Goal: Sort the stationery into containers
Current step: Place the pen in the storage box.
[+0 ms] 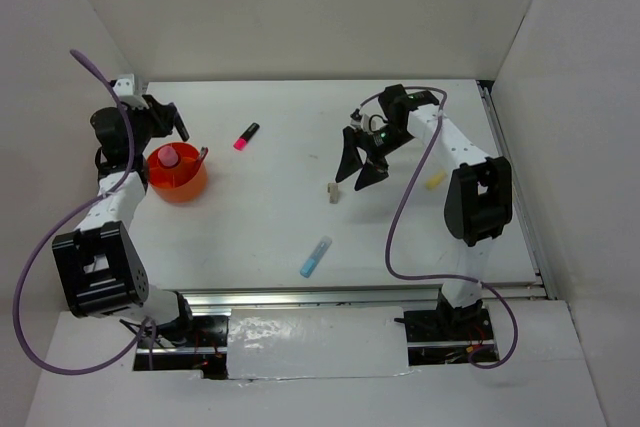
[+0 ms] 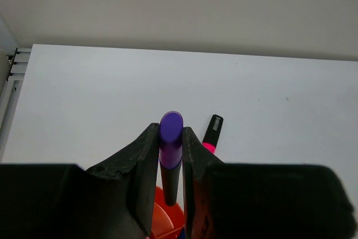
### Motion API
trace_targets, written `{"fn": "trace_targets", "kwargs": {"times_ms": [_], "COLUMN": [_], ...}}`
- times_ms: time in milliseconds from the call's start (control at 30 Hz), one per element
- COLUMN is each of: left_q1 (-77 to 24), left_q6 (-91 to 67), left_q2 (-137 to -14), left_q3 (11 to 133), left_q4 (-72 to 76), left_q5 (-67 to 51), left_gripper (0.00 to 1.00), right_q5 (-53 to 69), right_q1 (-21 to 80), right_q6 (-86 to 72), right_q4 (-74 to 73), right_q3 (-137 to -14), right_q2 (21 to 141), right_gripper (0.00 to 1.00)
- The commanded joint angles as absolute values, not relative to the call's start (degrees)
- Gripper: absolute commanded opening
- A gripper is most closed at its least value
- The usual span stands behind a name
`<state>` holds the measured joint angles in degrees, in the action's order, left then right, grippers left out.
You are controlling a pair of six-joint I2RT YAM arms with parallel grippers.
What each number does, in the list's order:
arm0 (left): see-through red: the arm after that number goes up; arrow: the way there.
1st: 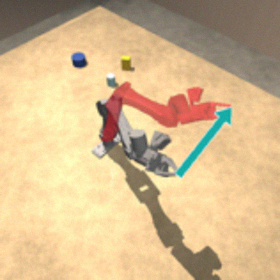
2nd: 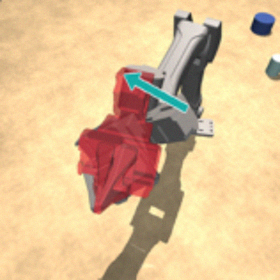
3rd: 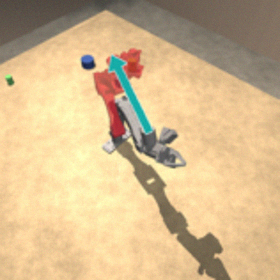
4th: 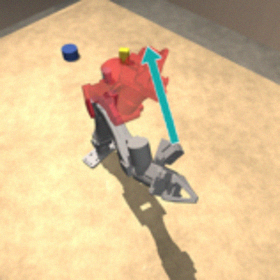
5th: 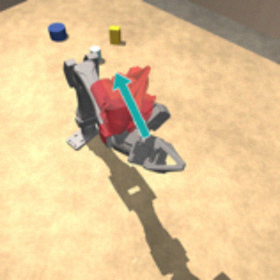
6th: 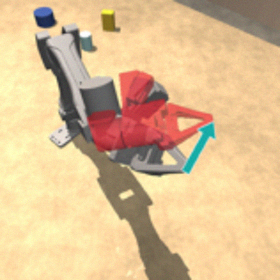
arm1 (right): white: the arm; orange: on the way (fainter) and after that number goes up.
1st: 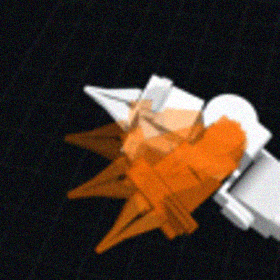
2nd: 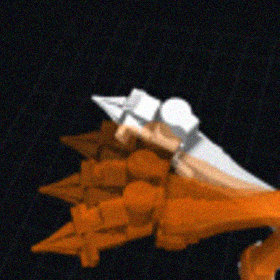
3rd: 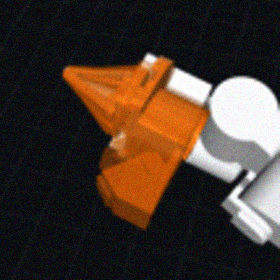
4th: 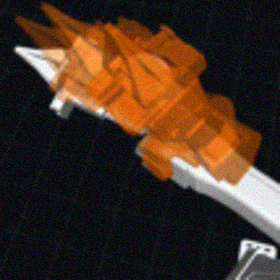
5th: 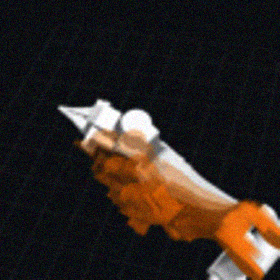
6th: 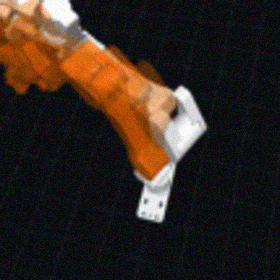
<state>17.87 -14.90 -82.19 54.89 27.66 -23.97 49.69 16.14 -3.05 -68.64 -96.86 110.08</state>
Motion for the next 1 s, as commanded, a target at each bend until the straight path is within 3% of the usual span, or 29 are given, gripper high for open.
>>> {"fn": "trace_targets", "kwargs": {"times_ms": [0,700,767,967], "left_q1": [17.2,16.3,16.3,16.4], "left_q6": [-12.4,-8.3,-8.0,-8.5], "left_q2": [-83.3,-86.0,-86.2,-85.8], "left_q3": [57.0,56.9,56.8,57.0], "left_q4": [31.6,26.2,26.0,25.7], "left_q5": [-20.8,-18.3,-18.7,-19.6], "left_gripper": [0.03,0.12,0.27,0.55], "right_q5": [51.2,51.2,51.0,50.5], "right_q1": [15.9,15.7,15.7,15.9], "right_q6": [-2.1,-2.5,-2.5,-2.5], "right_q4": [-69.9,-70.0,-70.2,-70.1], "right_q3": [-98.1,-99.1,-99.4,-99.8], "right_q2": [110.1,112.2,112.4,112.3], "right_gripper": [0.83,0.83,0.83,0.83]}}
